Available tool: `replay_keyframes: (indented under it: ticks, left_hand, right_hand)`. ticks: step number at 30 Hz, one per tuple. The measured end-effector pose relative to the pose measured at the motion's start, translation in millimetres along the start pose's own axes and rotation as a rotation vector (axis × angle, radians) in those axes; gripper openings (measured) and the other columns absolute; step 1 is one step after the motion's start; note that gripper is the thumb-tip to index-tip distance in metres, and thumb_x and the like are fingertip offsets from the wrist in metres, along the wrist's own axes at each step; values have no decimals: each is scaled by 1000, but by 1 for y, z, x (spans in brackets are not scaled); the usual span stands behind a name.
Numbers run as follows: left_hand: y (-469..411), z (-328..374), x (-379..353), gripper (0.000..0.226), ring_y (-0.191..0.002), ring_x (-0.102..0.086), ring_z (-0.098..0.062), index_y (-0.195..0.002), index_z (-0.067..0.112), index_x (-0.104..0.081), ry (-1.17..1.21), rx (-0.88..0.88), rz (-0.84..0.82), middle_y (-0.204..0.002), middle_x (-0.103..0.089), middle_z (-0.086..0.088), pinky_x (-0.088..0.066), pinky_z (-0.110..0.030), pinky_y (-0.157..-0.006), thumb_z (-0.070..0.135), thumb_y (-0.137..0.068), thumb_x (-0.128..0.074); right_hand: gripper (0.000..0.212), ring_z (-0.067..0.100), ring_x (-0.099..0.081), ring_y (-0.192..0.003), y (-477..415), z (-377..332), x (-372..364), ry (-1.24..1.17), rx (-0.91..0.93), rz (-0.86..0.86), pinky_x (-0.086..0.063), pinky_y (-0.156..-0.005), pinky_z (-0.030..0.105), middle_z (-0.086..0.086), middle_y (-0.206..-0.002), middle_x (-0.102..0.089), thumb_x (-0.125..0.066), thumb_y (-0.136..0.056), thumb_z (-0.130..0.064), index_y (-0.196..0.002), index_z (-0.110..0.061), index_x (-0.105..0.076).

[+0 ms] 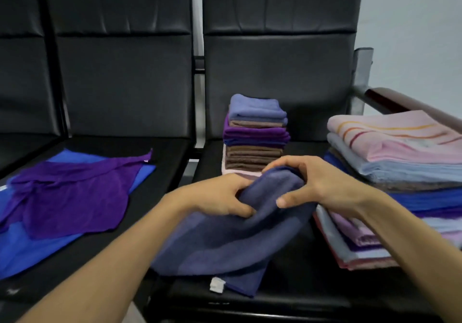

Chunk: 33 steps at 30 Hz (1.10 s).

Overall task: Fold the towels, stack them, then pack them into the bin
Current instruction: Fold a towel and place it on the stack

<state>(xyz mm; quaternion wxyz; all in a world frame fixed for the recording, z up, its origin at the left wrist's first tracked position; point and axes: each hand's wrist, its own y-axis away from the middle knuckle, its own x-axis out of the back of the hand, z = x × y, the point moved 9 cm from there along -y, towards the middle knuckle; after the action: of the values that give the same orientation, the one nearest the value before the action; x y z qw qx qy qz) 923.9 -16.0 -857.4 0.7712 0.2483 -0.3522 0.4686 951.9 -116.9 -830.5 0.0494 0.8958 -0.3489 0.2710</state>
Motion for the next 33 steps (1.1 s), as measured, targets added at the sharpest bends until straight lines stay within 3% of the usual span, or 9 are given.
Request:
replay_keyframes:
  ticks: [3, 8, 12, 15, 17, 20, 26, 30, 33]
  left_hand:
    - [3, -32, -1, 15, -73, -56, -8, -89, 21, -67, -323, 131, -49, -81, -64, 4, -46, -26, -66, 17, -75, -69]
    - [21, -72, 22, 14, -74, -53, -11, -85, 21, -68, -499, 299, 19, -80, -61, 5, -45, -31, -68, 33, -79, -70]
    - [48, -81, 67, 14, -61, -56, -11, -73, 27, -61, -355, 392, 422, -64, -58, 12, -40, -23, -54, 28, -86, -65]
    - [71, -94, 92, 17, -34, -54, -15, -79, 16, -61, 10, 440, 742, -58, -61, -1, -35, -21, -36, 25, -93, -58]
    - [73, -98, 93, 14, -40, -63, -20, -96, 7, -58, 417, 400, 875, -78, -65, -12, -44, -21, -35, 19, -98, -50]
    - [62, -91, 93, 14, -71, -73, -24, -108, 6, -54, 717, 288, 990, -99, -66, -13, -59, -26, -61, 14, -101, -45]
    - [66, -52, 118, 5, -106, -64, -19, -97, 22, -60, 626, -75, 1151, -108, -69, -5, -49, -45, -99, 21, -97, -55]
    - [82, -27, 123, 18, -115, -62, -24, -104, 15, -60, 663, -262, 1136, -119, -67, -8, -48, -37, -98, 30, -93, -55]
    - [99, -29, 127, 9, -91, -69, -19, -96, 11, -61, 504, -208, 1118, -94, -71, -11, -55, -28, -83, 15, -97, -53]
  right_hand:
    - [57, 1, -63, -97, 3, 5, 18, 285, -21, 66, -50, -85, 18, -8, -102, -70, -89, -59, -8, -109, -23, -66]
    - [8, 9, -60, -71, 21, 2, 44, 423, -8, 336, -49, -71, 39, 0, -71, -68, -74, -76, -16, -75, -22, -69]
    - [11, 6, -59, -71, 32, 9, 53, 156, -95, 432, -47, -67, 29, 3, -75, -70, -72, -78, -7, -80, -17, -70]
    - [12, 12, -60, -73, 33, 11, 64, 358, -130, 581, -41, -61, 26, -2, -74, -67, -74, -78, -14, -79, -20, -64]
    - [12, 13, -60, -71, 34, 9, 65, 398, -117, 677, -40, -54, 15, -2, -75, -65, -72, -78, -14, -82, -21, -63]
    - [14, 9, -59, -69, 33, 8, 67, 315, -70, 786, -39, -52, 9, -5, -73, -65, -68, -79, -8, -82, -21, -65]
    - [39, 8, -62, -89, 45, -16, 84, 150, 205, 1035, -45, -80, 14, -4, -90, -67, -55, -72, 13, -91, -21, -63]
    - [44, 4, -58, -111, 57, -41, 81, 312, 429, 1010, -40, -97, 17, 5, -102, -62, -54, -65, 19, -92, -16, -62]
    - [30, -10, -55, -99, 56, -41, 73, 476, 456, 814, -39, -89, 8, 2, -95, -63, -78, -64, 6, -86, -12, -67]
